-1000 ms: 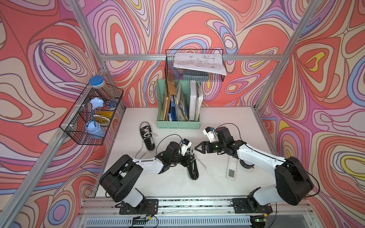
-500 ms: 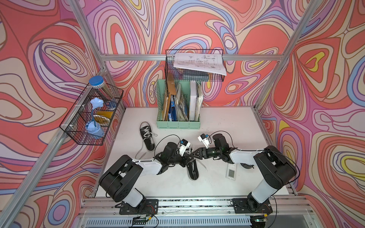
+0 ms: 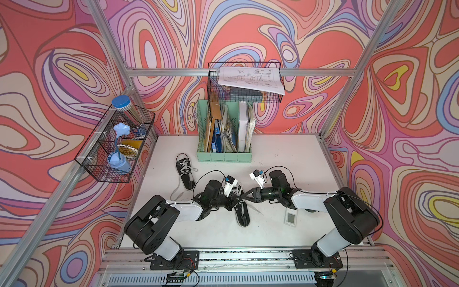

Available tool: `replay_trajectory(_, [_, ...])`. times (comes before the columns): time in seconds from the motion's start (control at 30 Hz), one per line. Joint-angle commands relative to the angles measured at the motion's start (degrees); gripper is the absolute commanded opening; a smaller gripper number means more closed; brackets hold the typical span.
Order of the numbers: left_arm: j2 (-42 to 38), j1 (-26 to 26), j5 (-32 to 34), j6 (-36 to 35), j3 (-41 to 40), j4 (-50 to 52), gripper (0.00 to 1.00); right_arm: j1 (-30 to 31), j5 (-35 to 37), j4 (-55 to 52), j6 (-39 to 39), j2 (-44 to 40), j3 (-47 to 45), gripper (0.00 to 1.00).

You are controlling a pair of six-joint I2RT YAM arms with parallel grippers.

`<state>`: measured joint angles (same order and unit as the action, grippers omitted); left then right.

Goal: Tie the shoes
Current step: Cross the shoelace with the shoelace.

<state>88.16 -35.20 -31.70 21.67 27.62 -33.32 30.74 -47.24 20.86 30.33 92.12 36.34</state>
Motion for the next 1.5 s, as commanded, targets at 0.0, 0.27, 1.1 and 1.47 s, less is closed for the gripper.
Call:
replay_trajectory(0.0, [-1.6,0.4,-0.3,0.2,-0.4,-2.2,0.00,0.3,-0.7,-0.2,0.2,-1.5,-0.8,0.30])
replay_trajectory(0.27, [-2.1,0.4,-0.9,-3.6,-0.6,-1.5,0.00,0.5,1.6,-3.6,0.5,-3.9,-0.2,0.30])
replay_trajectory(1.1, [-3.3,0.4,-2.2,-9.0,-1.6,-1.8,0.00,0.4,7.9,-18.3,-7.4,2.3,8.4,0.26])
replay_trajectory(1.47, [-4.1,0.4,-1.8,-9.2,-1.7,-1.3,0.00,0.4,3.9,-16.9,-6.1,1.4,6.8,0.26])
